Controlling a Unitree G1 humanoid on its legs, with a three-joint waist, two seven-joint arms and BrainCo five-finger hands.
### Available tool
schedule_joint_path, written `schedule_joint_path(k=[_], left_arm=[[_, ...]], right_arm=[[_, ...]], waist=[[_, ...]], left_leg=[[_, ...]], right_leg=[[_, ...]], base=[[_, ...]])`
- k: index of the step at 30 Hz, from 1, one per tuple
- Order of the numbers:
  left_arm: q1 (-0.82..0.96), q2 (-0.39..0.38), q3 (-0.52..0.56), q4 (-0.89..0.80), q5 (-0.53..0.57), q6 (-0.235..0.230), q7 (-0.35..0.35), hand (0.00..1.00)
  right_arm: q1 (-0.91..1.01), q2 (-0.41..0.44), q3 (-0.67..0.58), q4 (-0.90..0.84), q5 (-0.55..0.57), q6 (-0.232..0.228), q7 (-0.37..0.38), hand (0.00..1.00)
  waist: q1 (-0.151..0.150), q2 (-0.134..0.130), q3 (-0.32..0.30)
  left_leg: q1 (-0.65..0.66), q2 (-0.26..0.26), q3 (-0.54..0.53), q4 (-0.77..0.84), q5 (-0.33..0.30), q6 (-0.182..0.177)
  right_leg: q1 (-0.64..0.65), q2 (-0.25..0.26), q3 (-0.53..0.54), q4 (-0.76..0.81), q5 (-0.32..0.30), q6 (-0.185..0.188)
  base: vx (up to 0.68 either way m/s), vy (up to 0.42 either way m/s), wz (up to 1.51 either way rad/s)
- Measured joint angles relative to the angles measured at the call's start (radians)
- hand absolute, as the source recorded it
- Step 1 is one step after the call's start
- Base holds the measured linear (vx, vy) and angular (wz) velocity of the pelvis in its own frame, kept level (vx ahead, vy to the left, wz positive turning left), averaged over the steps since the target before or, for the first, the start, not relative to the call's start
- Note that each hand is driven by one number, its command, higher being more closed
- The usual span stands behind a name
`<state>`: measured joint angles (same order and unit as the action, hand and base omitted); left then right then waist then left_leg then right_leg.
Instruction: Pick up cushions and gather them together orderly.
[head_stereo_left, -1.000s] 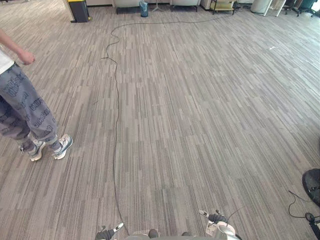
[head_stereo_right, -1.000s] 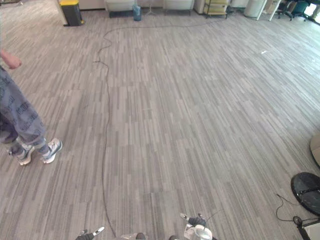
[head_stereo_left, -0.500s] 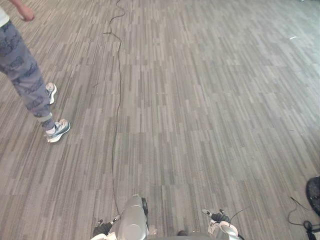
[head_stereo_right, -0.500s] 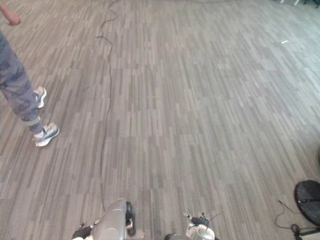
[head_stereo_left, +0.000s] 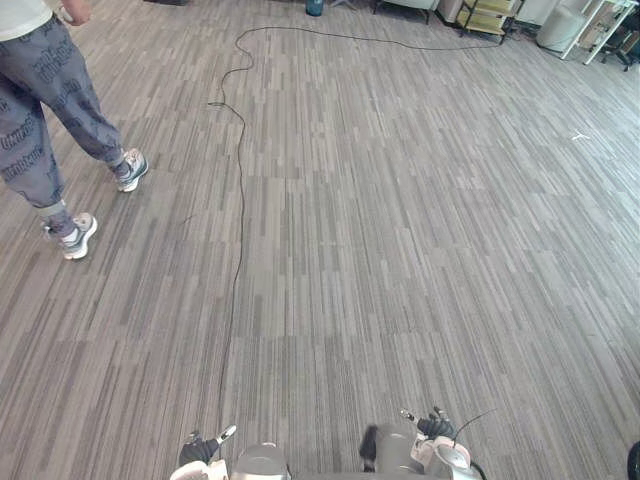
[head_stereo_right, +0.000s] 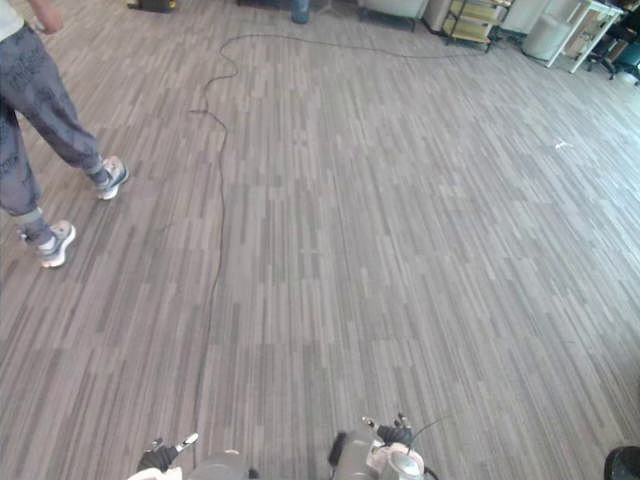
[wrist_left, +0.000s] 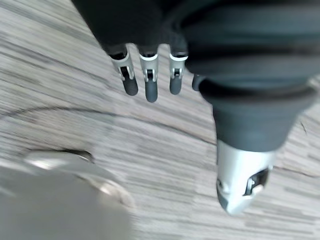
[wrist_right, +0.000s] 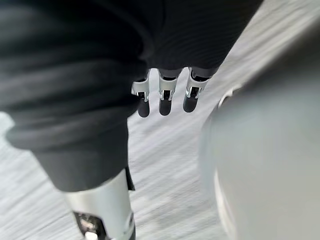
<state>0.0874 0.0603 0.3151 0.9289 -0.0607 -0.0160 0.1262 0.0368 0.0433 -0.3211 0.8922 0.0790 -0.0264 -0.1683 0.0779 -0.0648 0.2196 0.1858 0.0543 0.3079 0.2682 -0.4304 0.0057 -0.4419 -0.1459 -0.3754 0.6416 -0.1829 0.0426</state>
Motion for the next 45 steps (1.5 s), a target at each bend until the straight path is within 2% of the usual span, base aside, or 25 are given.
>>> schedule_joint_path(k=[2,3,5,6,8,10,13,16,17,18,20,22,23,24,26,28,30,33,36,38,39,40,41,43,45], left_arm=[[-0.008,-0.009,-0.041,0.026,0.000,-0.007,-0.003,0.00],[-0.011,-0.019,-0.051,0.039,0.003,-0.006,-0.008,0.00],[-0.028,-0.059,-0.037,0.052,0.021,-0.004,-0.017,0.00],[-0.040,-0.089,-0.017,0.042,0.032,-0.010,-0.022,0.00],[-0.042,-0.108,0.014,0.040,0.038,-0.006,-0.022,0.00],[-0.036,-0.117,0.048,0.022,0.037,-0.007,-0.024,0.00],[-0.032,-0.090,0.049,-0.044,0.036,-0.015,-0.024,0.00],[-0.033,-0.088,0.049,-0.097,0.008,-0.021,-0.030,0.00],[-0.033,-0.095,0.051,-0.106,0.000,-0.024,-0.032,0.00],[-0.029,-0.112,0.064,-0.127,-0.022,-0.030,-0.032,0.00],[-0.033,-0.104,0.057,-0.128,-0.022,-0.033,-0.031,0.00],[-0.032,-0.105,0.075,-0.131,-0.044,-0.038,-0.026,0.00],[-0.032,-0.107,0.093,-0.142,-0.053,-0.042,-0.028,0.00],[-0.003,-0.100,0.081,-0.132,-0.055,-0.042,-0.021,0.00],[-0.017,-0.064,0.058,-0.104,-0.069,-0.037,-0.017,0.00],[-0.039,-0.062,0.053,-0.060,-0.071,-0.023,-0.005,0.00],[-0.034,-0.062,0.043,-0.044,-0.070,-0.019,0.004,0.00],[-0.043,-0.057,0.035,-0.016,-0.064,-0.020,0.003,0.00],[-0.044,-0.055,0.006,0.002,-0.037,-0.019,0.001,0.00],[-0.040,-0.059,-0.004,0.009,-0.014,-0.018,-0.003,0.00],[-0.040,-0.077,-0.010,0.024,0.004,-0.016,-0.006,0.00],[-0.038,-0.085,-0.017,0.024,0.021,-0.015,-0.013,0.00],[-0.048,-0.102,-0.017,0.022,0.032,-0.012,-0.018,0.00],[-0.034,-0.116,-0.016,-0.001,0.039,-0.009,-0.022,0.00],[-0.031,-0.106,-0.016,-0.030,0.039,-0.008,-0.024,0.00]], right_arm=[[-0.007,-0.016,-0.003,0.038,0.005,0.002,0.001,0.00],[-0.007,-0.022,-0.015,0.038,0.001,0.002,0.001,0.00],[-0.020,-0.042,-0.024,0.039,-0.003,0.005,0.004,0.00],[-0.026,-0.045,-0.031,0.035,-0.013,0.007,0.009,0.00],[-0.026,-0.056,-0.026,0.028,-0.019,0.008,0.009,0.00],[-0.027,-0.055,-0.022,0.029,-0.019,0.009,0.002,0.00],[-0.017,-0.019,0.014,0.037,0.012,0.013,-0.009,0.00],[-0.024,0.005,0.034,0.045,0.041,0.015,-0.009,0.00],[-0.025,0.018,0.030,0.050,0.041,0.016,-0.009,0.00],[-0.032,0.025,0.028,0.077,0.040,0.020,-0.013,0.00],[-0.032,0.020,0.066,0.099,0.040,0.030,-0.010,0.00],[-0.048,0.024,0.069,0.085,0.038,0.031,-0.009,0.00],[-0.046,0.032,0.056,0.063,0.037,0.031,-0.010,0.00],[-0.018,0.023,0.050,0.035,0.027,0.023,-0.011,0.00],[-0.010,0.021,0.066,0.022,0.004,0.015,-0.005,0.00],[0.004,0.021,0.067,0.027,-0.001,0.017,-0.005,0.00],[0.025,0.026,0.067,-0.005,-0.004,0.018,-0.001,0.00],[0.019,0.021,0.040,-0.022,-0.013,0.007,0.002,0.00],[0.001,0.022,0.005,-0.014,-0.021,0.009,0.009,0.00],[0.000,0.024,0.001,-0.016,-0.025,0.008,0.013,0.00],[-0.001,0.005,-0.001,-0.017,-0.042,0.009,0.019,0.00],[0.000,-0.002,0.000,-0.016,-0.044,0.010,0.025,0.00],[-0.001,-0.005,-0.010,-0.028,-0.044,0.010,0.027,0.00],[0.000,-0.013,0.000,-0.040,-0.042,0.015,0.022,0.00],[-0.012,-0.002,0.034,-0.027,-0.040,0.023,0.020,0.00]], waist=[[-0.029,0.007,0.001],[-0.046,0.017,-0.001],[-0.046,0.071,-0.018],[-0.038,0.097,-0.010],[-0.040,0.133,0.004],[-0.028,0.148,0.008],[-0.004,0.090,0.025],[0.028,0.055,0.018],[0.037,0.053,0.020],[0.058,0.036,0.022],[0.063,0.010,0.011],[0.080,0.011,0.011],[0.106,0.011,0.013],[0.110,-0.014,-0.033],[0.092,-0.051,-0.019],[0.070,-0.027,0.002],[0.052,-0.012,0.007],[0.027,-0.005,0.005],[0.003,0.005,0.005],[-0.020,0.012,0.001],[-0.023,0.055,-0.022],[-0.022,0.069,-0.032],[-0.027,0.092,-0.021],[-0.019,0.139,-0.012],[-0.013,0.122,0.012]], left_leg=[[0.085,-0.013,-0.049,-0.070,0.004,-0.008],[0.136,-0.004,-0.118,-0.066,-0.005,-0.026],[0.143,0.046,-0.165,-0.022,0.010,-0.054],[0.083,0.065,-0.208,0.162,0.128,-0.062],[-0.042,0.107,-0.241,0.476,0.308,-0.040],[-0.194,0.176,-0.220,0.789,0.268,-0.048],[-0.404,0.200,-0.168,0.873,0.148,-0.012],[-0.577,0.154,-0.110,0.547,0.119,-0.011],[-0.598,0.122,-0.113,0.408,0.149,-0.022],[-0.609,0.063,-0.130,0.208,0.339,-0.045],[-0.581,0.034,-0.083,0.219,0.333,-0.014],[-0.589,0.086,-0.068,0.392,0.261,0.025],[-0.628,0.114,-0.060,0.536,0.263,0.037],[-0.542,0.085,-0.079,0.328,0.184,0.007],[-0.452,0.043,-0.034,0.343,0.112,0.028],[-0.320,0.053,0.002,0.323,0.050,0.021],[-0.199,0.061,0.048,0.253,0.017,0.009],[-0.023,0.077,0.127,0.112,0.002,-0.052],[0.104,0.057,0.152,-0.008,0.004,-0.090],[0.185,0.044,0.127,-0.042,0.004,-0.122],[0.199,0.079,0.103,-0.015,0.013,-0.150],[0.160,0.116,0.065,0.114,0.056,-0.200],[0.069,0.167,-0.007,0.385,0.162,-0.122],[-0.101,0.233,-0.090,0.755,0.410,-0.080],[-0.244,0.244,-0.125,0.951,0.310,-0.065]], right_leg=[[0.000,0.058,0.012,-0.278,0.106,-0.006],[0.012,0.093,0.047,-0.330,0.263,-0.128],[0.019,0.112,0.021,-0.262,0.248,-0.181],[0.051,0.120,-0.001,-0.203,0.133,-0.163],[0.143,0.149,0.001,-0.247,0.090,-0.159],[0.258,0.193,0.015,-0.300,0.044,-0.166],[0.479,0.190,0.048,-0.400,-0.036,-0.140],[0.607,0.144,0.101,-0.485,-0.077,-0.076],[0.637,0.120,0.120,-0.490,-0.098,-0.063],[0.684,0.060,0.172,-0.493,-0.146,-0.020],[0.698,0.021,0.227,-0.501,-0.140,-0.038],[0.697,0.033,0.310,-0.473,-0.011,-0.082],[0.709,0.021,0.353,-0.432,0.027,-0.053],[0.634,-0.015,0.405,-0.203,0.007,0.049],[0.472,-0.069,0.431,0.186,0.062,0.093],[0.343,-0.071,0.352,0.443,0.033,0.059],[0.252,-0.084,0.213,0.473,-0.026,0.000],[0.113,-0.055,-0.086,0.136,-0.057,-0.035],[0.087,0.031,-0.150,-0.211,0.036,-0.050],[0.096,0.060,-0.149,-0.267,0.161,-0.208],[0.095,0.080,-0.149,-0.207,0.137,-0.239],[0.103,0.091,-0.146,-0.162,0.067,-0.231],[0.158,0.130,-0.139,-0.164,0.016,-0.221],[0.258,0.196,-0.079,-0.216,-0.032,-0.218],[0.380,0.218,-0.004,-0.257,-0.078,-0.210]], base=[[0.77,-0.065,0.71],[0.79,-0.108,0.80],[0.78,-0.123,0.40],[0.91,-0.189,0.22],[0.74,-0.122,0.12],[0.62,0.014,-0.15],[0.62,-0.015,-0.08],[0.67,0.109,-0.38],[1.00,0.363,-0.81],[0.60,0.257,-0.72],[0.74,0.284,-0.73],[0.76,0.280,-0.91],[0.50,0.252,-1.26],[0.46,0.257,-1.29],[0.47,0.243,-0.84],[0.40,0.151,-0.55],[0.46,0.139,-0.67],[0.54,0.119,-0.61],[0.68,0.063,-0.18],[0.67,0.003,0.14],[0.77,-0.050,-0.08],[0.89,-0.114,-0.22],[0.86,-0.112,-0.29],[0.67,0.003,-0.85],[0.68,0.065,-1.02]])
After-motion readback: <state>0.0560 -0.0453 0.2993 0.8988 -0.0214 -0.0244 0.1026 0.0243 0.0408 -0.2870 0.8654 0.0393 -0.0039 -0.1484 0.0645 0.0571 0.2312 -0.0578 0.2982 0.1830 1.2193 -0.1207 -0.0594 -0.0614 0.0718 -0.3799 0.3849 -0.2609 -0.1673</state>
